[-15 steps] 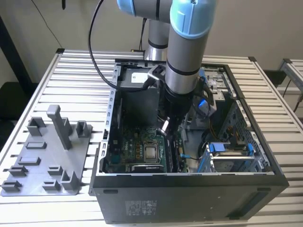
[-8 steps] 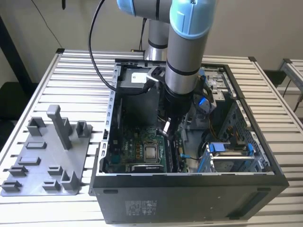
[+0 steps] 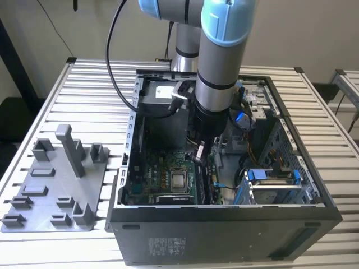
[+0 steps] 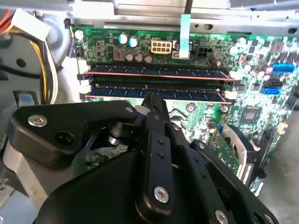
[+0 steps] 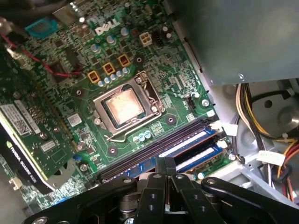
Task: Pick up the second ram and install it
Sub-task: 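Press down the second ram until it locks into place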
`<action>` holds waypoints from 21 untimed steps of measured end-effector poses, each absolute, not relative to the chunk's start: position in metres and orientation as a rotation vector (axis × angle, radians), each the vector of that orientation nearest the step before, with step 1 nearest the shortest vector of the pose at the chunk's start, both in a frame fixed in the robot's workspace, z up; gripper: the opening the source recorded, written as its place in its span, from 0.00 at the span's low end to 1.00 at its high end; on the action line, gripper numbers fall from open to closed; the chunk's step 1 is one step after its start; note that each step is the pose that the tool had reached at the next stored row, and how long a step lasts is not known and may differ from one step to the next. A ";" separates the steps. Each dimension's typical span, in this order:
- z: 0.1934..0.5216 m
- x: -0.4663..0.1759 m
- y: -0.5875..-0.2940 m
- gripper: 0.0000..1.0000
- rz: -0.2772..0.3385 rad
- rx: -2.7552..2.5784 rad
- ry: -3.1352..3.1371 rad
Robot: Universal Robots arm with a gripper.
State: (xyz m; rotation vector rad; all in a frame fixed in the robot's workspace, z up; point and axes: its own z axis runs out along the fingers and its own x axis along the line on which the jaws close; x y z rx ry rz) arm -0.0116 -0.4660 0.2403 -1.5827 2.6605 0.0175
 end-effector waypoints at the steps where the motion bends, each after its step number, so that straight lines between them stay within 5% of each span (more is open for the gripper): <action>1: 0.240 -0.012 -0.466 0.11 0.017 -1.608 2.646; 21: 0.239 -0.012 -0.466 0.11 0.022 -2.032 2.336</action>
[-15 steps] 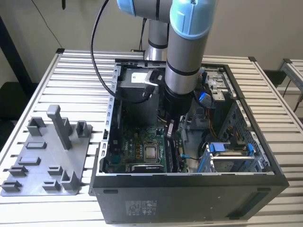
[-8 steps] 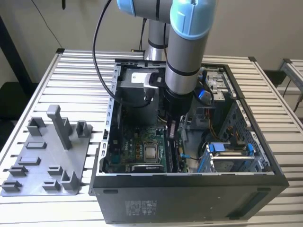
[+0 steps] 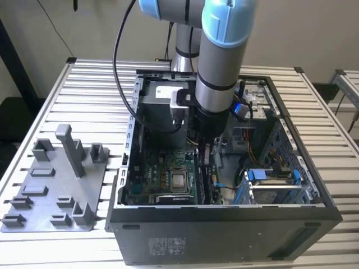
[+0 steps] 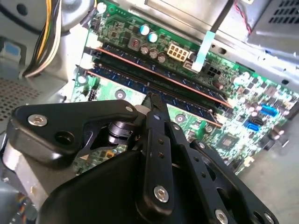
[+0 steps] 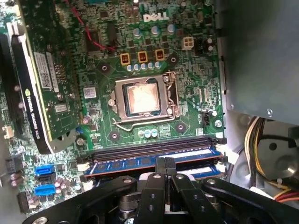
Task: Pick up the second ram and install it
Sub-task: 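Press down the second ram until it locks into place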
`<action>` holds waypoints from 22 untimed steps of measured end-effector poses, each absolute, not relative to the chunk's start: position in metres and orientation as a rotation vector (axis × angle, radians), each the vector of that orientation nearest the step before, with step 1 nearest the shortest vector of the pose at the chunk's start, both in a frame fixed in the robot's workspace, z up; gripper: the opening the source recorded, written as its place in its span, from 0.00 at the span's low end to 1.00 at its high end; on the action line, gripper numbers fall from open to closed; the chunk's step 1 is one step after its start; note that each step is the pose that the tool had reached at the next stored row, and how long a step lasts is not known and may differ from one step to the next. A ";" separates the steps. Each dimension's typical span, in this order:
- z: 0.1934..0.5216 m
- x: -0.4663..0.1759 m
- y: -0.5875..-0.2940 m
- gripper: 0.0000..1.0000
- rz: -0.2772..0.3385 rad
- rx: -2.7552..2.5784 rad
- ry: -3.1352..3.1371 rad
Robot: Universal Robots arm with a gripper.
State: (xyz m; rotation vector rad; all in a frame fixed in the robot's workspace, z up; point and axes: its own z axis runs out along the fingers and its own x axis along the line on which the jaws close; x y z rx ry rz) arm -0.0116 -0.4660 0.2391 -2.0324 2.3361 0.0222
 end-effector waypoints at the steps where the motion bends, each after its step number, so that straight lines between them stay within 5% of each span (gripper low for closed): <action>1: 0.239 -0.011 -0.466 0.11 0.023 -2.039 2.331; 22: 0.232 -0.009 -0.479 0.11 0.031 -2.081 2.300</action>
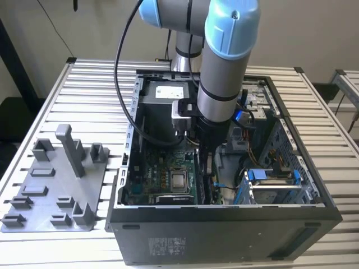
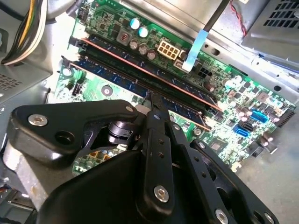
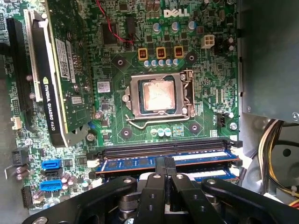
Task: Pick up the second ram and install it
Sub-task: 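Press down the second ram until it locks into place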
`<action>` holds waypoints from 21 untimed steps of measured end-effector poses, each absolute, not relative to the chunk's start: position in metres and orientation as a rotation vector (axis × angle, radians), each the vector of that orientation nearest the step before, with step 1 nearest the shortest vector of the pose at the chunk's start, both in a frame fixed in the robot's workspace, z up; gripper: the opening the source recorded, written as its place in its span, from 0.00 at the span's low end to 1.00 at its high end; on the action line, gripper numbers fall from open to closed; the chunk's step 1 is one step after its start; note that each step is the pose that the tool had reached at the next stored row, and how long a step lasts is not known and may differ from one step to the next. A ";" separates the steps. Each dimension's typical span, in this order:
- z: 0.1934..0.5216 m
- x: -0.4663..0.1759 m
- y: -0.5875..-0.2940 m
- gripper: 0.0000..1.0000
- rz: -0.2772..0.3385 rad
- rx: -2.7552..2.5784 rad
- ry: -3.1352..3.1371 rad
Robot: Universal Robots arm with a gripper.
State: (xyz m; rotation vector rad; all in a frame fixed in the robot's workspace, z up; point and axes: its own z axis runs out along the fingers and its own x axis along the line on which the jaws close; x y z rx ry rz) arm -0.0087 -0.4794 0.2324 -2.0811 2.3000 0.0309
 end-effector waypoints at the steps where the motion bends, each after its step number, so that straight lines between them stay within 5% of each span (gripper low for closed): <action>1: 0.232 -0.009 -0.479 0.11 0.031 -2.081 2.300; 11: 0.218 -0.009 -0.479 0.11 0.029 -2.082 2.302; 21: 0.261 -0.009 -0.480 0.11 0.031 -2.081 2.300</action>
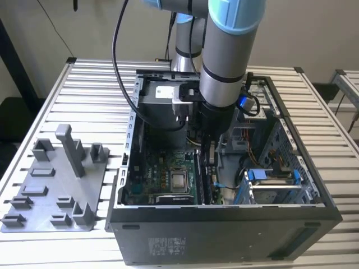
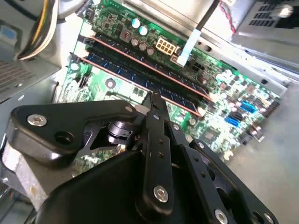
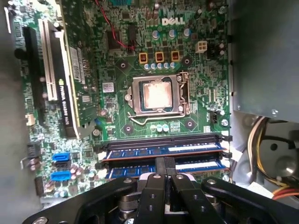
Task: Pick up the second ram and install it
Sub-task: 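Press down the second ram until it locks into place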
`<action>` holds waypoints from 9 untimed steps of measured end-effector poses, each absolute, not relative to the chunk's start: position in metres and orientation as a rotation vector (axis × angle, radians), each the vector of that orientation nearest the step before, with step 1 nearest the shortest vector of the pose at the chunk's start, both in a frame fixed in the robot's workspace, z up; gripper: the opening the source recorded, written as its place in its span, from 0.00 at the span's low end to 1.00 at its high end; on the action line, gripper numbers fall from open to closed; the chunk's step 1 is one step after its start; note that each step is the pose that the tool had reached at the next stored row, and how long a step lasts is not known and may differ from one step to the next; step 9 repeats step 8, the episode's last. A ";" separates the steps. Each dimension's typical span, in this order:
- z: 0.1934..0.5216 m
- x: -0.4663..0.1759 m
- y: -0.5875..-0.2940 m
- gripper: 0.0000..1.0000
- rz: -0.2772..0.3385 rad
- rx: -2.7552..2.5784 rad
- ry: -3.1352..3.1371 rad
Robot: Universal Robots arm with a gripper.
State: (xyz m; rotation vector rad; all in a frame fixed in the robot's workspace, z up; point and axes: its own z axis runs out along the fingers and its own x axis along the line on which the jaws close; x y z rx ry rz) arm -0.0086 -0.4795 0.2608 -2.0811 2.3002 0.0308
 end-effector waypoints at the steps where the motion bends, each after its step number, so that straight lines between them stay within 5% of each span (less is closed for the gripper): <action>1: 0.261 -0.009 -0.480 0.11 0.031 -2.081 2.300; 9: 0.261 -0.009 -0.480 0.11 0.031 -2.081 2.301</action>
